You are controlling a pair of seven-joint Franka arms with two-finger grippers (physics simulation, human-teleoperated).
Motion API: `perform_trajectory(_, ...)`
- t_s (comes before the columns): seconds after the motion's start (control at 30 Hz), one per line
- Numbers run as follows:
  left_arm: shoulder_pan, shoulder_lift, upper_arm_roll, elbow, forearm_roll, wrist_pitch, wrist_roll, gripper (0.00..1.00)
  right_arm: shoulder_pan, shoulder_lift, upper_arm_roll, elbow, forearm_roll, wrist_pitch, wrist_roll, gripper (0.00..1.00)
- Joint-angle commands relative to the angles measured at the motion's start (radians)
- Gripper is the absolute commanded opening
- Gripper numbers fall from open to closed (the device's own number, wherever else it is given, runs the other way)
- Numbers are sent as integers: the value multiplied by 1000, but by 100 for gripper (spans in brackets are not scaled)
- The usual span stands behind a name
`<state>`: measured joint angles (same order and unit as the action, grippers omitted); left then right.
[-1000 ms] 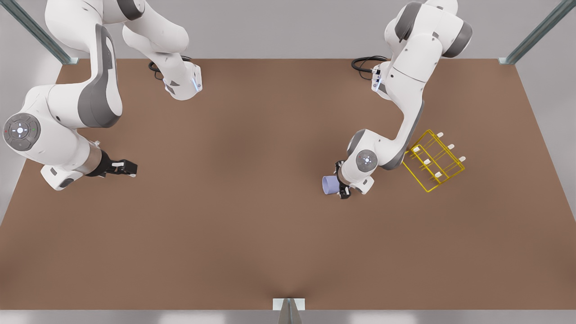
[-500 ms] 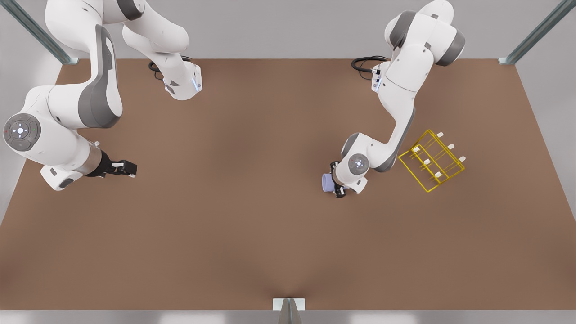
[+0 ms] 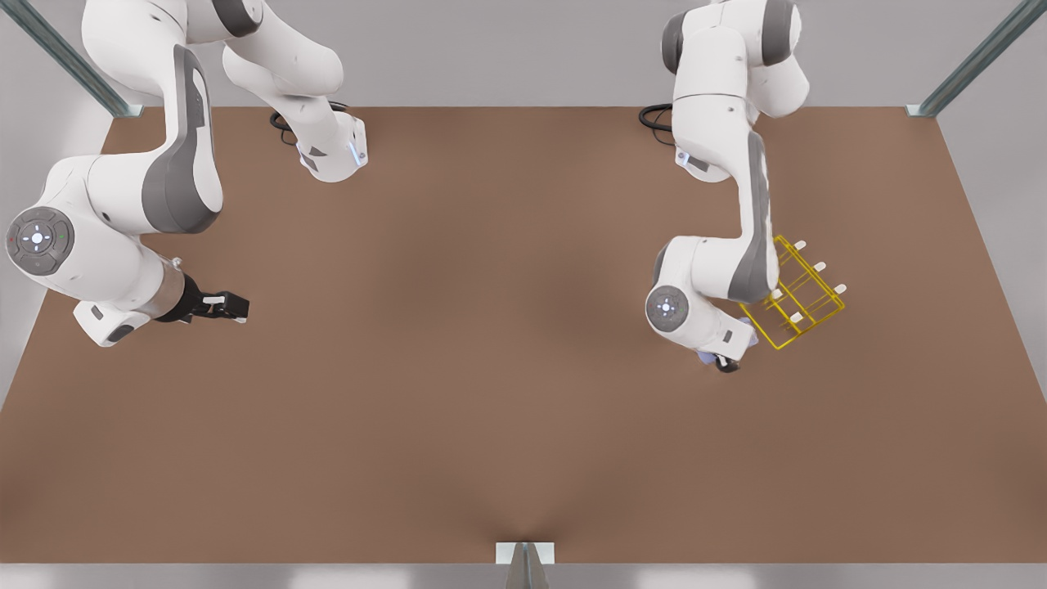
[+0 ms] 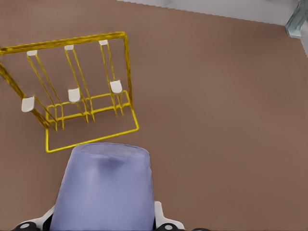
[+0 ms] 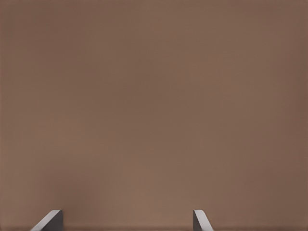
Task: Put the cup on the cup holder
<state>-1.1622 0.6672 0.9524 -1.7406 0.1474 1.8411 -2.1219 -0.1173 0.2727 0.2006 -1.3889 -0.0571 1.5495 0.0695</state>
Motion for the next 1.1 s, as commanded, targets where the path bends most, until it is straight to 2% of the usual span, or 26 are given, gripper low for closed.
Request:
perform_trajectory(0.0, -128, 45, 169, -59, 142, -83, 272, 74, 1, -1, 0, 1, 0, 0, 1, 100)
perform_trajectory(0.03, -183, 78, 230, -88, 141, -56, 348, 74, 1, -1, 0, 1, 0, 0, 1, 100)
perform_trajectory(0.13, -295, 160, 322, -180, 149, -34, 471, 74, 1, -1, 0, 1, 0, 1, 1, 100)
perform_trajectory(0.3, -281, 272, 351, -189, 189, 50, 484, 74, 1, 7, 0, 1, -1, 24, 1, 100)
perform_trajectory(0.47, -171, 324, 336, -185, 173, 104, 468, 74, -8, -16, -1, -24, -24, 129, 3, 100)
perform_trajectory(0.53, -131, 345, 336, -181, 179, 167, 470, 74, -15, -136, -3, -205, -15, 251, 4, 100)
perform_trajectory(0.77, -97, 404, 333, -185, 167, 196, 373, 74, -12, -130, -4, -183, -17, 184, 6, 100)
perform_trajectory(1.07, -131, 413, 302, -250, 169, 185, 244, 74, -12, -124, -4, -177, -17, 185, 4, 100)
